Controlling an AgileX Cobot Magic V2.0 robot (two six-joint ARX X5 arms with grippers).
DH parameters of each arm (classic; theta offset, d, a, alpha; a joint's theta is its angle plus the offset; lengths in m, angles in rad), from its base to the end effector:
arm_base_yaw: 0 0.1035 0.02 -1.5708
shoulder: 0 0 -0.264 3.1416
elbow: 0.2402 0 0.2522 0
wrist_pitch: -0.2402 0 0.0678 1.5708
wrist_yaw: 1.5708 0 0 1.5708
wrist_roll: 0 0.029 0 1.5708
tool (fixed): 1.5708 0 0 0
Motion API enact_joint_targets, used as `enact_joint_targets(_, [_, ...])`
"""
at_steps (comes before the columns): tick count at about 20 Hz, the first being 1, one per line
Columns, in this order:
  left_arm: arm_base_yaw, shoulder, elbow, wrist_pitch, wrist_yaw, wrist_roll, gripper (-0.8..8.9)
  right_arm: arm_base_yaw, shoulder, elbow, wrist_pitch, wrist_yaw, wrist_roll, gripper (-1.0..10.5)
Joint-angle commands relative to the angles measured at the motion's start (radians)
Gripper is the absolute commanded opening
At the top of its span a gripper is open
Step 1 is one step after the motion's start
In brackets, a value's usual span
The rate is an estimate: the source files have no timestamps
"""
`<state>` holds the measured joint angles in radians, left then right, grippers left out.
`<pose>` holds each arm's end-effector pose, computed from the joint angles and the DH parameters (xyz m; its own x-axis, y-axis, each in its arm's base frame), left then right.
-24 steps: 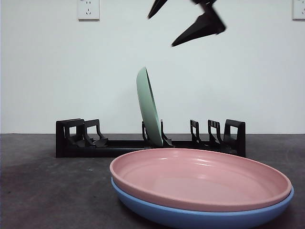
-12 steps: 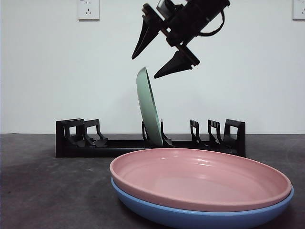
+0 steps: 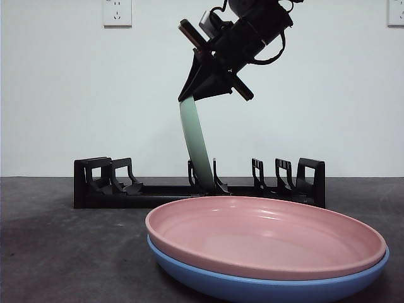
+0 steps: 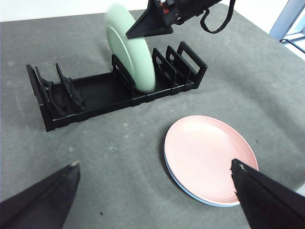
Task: Place the plate
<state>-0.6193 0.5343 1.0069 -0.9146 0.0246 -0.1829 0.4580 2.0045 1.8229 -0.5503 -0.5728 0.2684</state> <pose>0.0575 -0.0418 0.3615 0.7215 -0.5446 -0.4276 0.5251 0.8329 -0.1747 0.3978 0.2136 0.2962 0.3211 0.7625 -0.5616 -0.5480 0.6333 0.5465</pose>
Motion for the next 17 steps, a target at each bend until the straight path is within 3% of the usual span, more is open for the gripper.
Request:
enact_joint_targets(1, [-0.005,0.0,0.018,0.004,-0.003,0.01,5.0,0.003,0.015,0.025,0.018,-0.008,0.03,0.1])
enact_joint_targets(5, [-0.005,0.0,0.018,-0.016,-0.003,0.01,5.0,0.004,-0.008,0.025,0.058,-0.072,0.089,0.1])
enact_joint_targets(13, [-0.005,0.0,0.018,-0.017,-0.003,0.01,5.0,0.009,-0.168,0.025,0.038,-0.077,0.098,0.1])
enact_joint_targets(15, [-0.005,0.0,0.018,-0.017,-0.003,0.01,4.99,0.019,-0.223,0.025,-0.011,-0.081,0.074,0.1])
enact_joint_targets(17, [-0.005,0.0,0.018,-0.017,-0.003,0.01,5.0,0.04,-0.283,0.025,-0.116,-0.043,-0.014,0.1])
